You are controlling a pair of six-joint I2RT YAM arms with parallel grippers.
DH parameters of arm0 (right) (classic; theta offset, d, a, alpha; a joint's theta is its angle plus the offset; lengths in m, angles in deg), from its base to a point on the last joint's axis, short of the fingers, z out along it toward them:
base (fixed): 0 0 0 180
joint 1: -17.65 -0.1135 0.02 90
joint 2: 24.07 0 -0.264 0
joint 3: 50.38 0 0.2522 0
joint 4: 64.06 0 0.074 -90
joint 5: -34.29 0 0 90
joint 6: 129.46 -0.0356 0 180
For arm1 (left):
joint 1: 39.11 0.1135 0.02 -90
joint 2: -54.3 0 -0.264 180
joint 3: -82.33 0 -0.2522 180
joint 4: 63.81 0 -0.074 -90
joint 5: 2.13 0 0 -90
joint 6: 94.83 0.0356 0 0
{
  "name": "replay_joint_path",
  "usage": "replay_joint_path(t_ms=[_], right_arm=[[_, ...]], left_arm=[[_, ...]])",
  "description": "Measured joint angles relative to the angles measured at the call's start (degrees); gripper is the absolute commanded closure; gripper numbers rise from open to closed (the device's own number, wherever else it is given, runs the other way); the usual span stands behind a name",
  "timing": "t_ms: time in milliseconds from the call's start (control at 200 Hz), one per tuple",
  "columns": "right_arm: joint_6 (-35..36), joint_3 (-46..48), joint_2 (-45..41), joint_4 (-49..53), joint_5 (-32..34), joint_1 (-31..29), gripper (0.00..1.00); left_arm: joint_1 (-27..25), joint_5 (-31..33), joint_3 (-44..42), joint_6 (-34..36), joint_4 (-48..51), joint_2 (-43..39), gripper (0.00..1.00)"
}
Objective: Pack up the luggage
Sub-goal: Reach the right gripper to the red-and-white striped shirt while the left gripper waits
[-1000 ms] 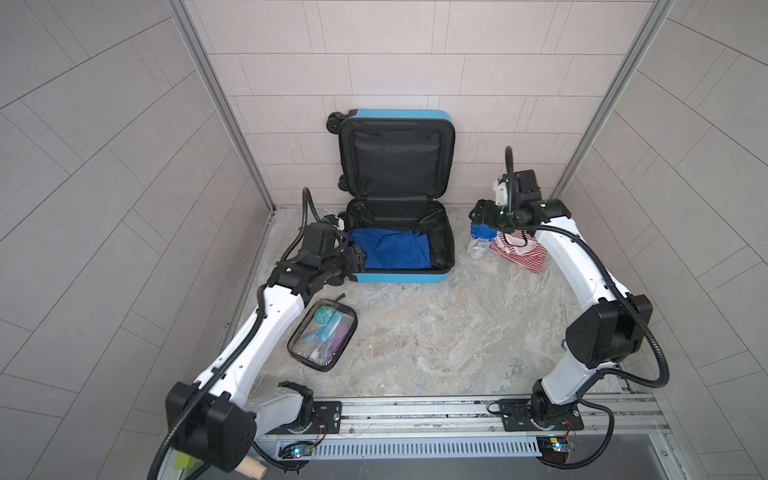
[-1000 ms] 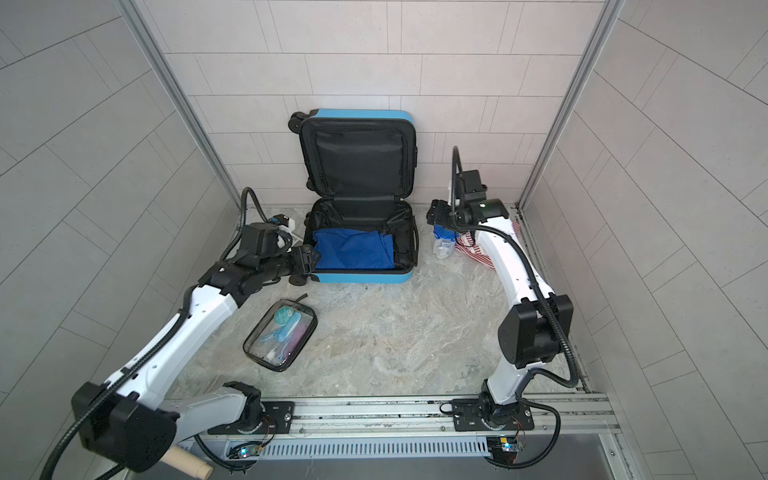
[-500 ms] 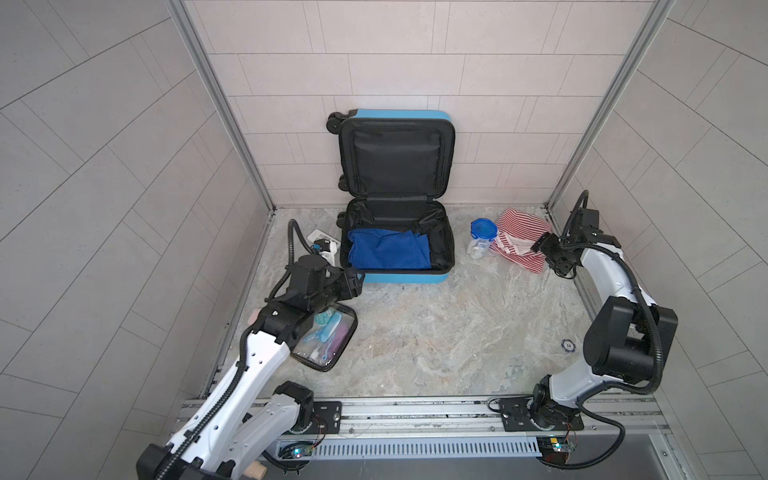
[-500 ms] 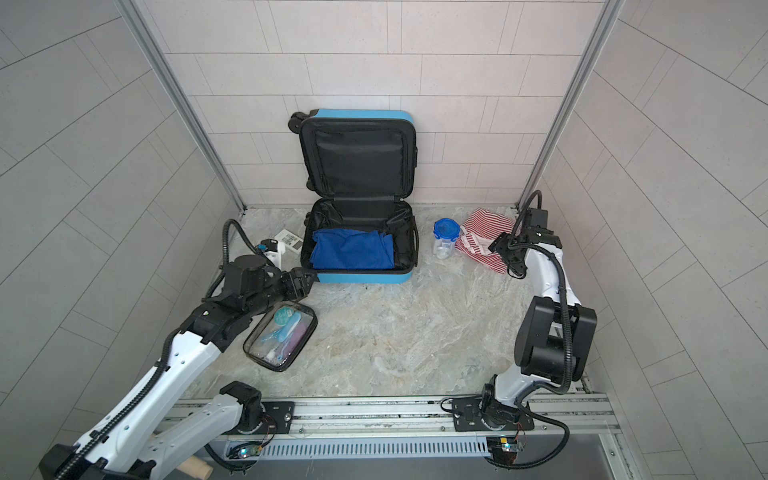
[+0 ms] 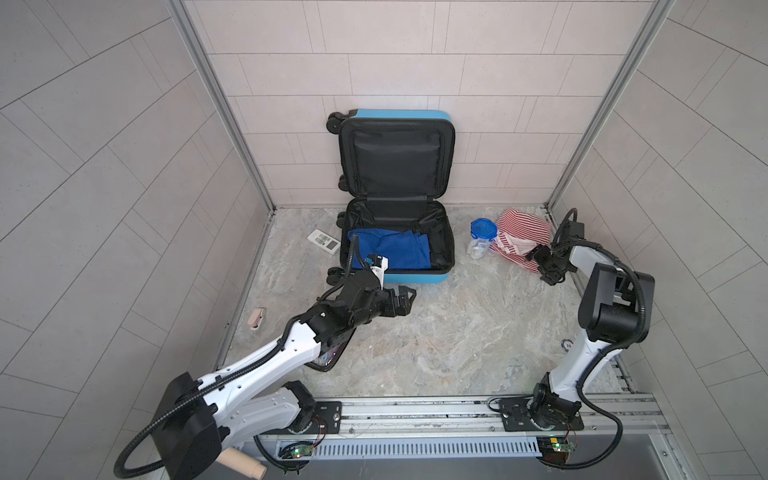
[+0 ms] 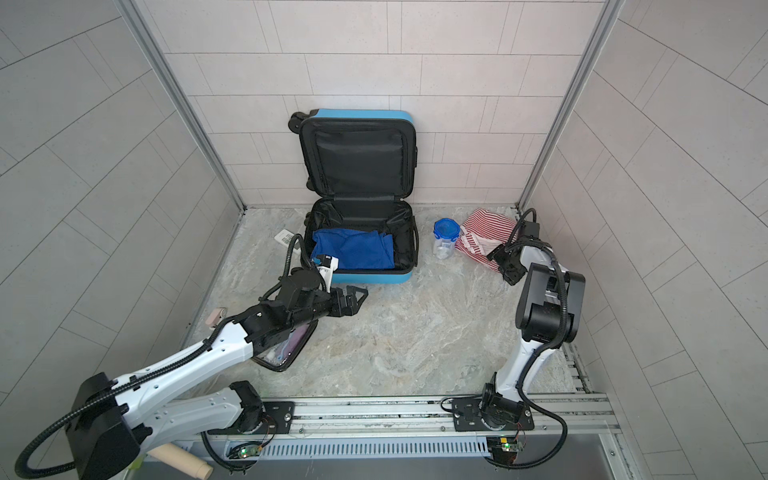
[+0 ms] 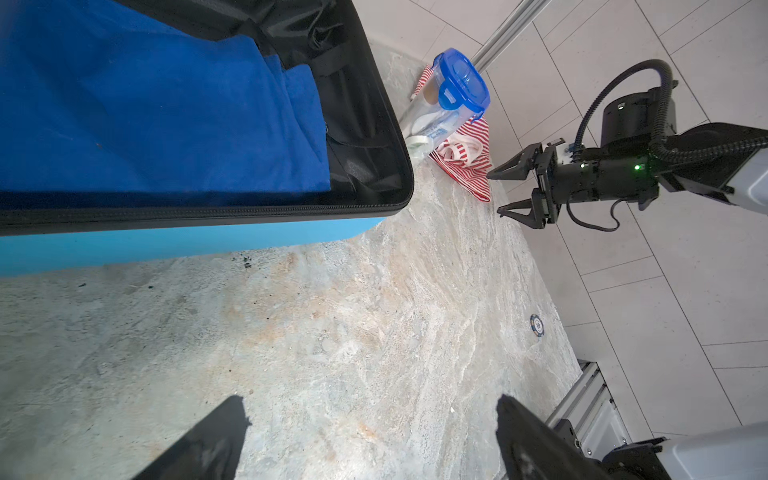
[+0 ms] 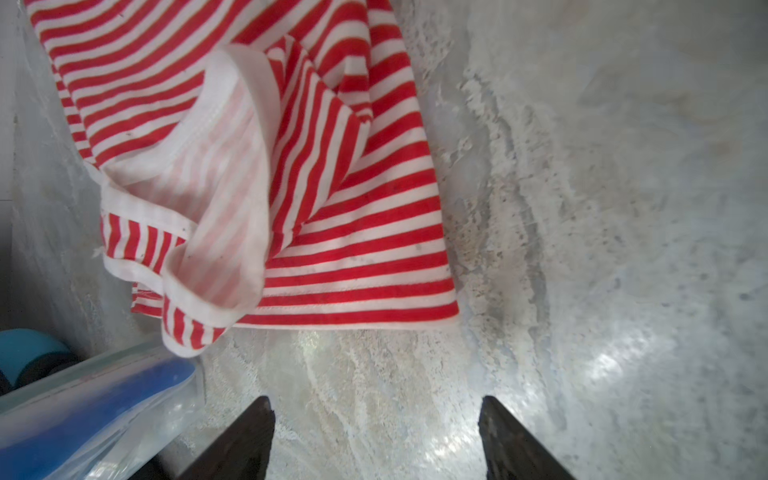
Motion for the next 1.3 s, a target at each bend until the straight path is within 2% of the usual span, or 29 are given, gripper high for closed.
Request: replay_joint_path(t_ms=[455,726,866,941,1081,1191,1296], right_arm=[[-1.75,-0.83,3.78,-7.04,-1.51,0.00,0.21],[-1.77,-7.96,9.03,-8.04,-1.99,0.00,0.22],[-2.25,-11.56,12.13,-8.02,-2.43,0.00,0.26],[-2.84,-12.11,12.83,-8.15,-2.67,0.00,0.31],[-4.72,-12.37,13.94,-9.31,-3.67,0.02,0.61],[-5.49,-12.13,14.58,-10.29,-4.13,0.02,0.78],[-5.64,-11.34,14.58,-10.75,-4.50,0.02,0.88]], left_arm=[[-0.31,1.81,-1.99,-1.62,-1.99,-1.05,0.02],[-1.53,1.62,-1.86,-3.26,-3.74,2.95,0.02],[-3.02,1.60,-0.98,-3.30,-3.82,5.62,0.02],[-3.76,1.70,-0.35,-3.32,-4.02,6.38,0.02],[-4.52,2.05,0.09,-3.41,-4.61,7.06,0.02],[-4.74,2.29,0.15,-3.65,-4.90,7.15,0.02],[-4.79,2.60,0.17,-3.67,-4.92,7.15,0.02]])
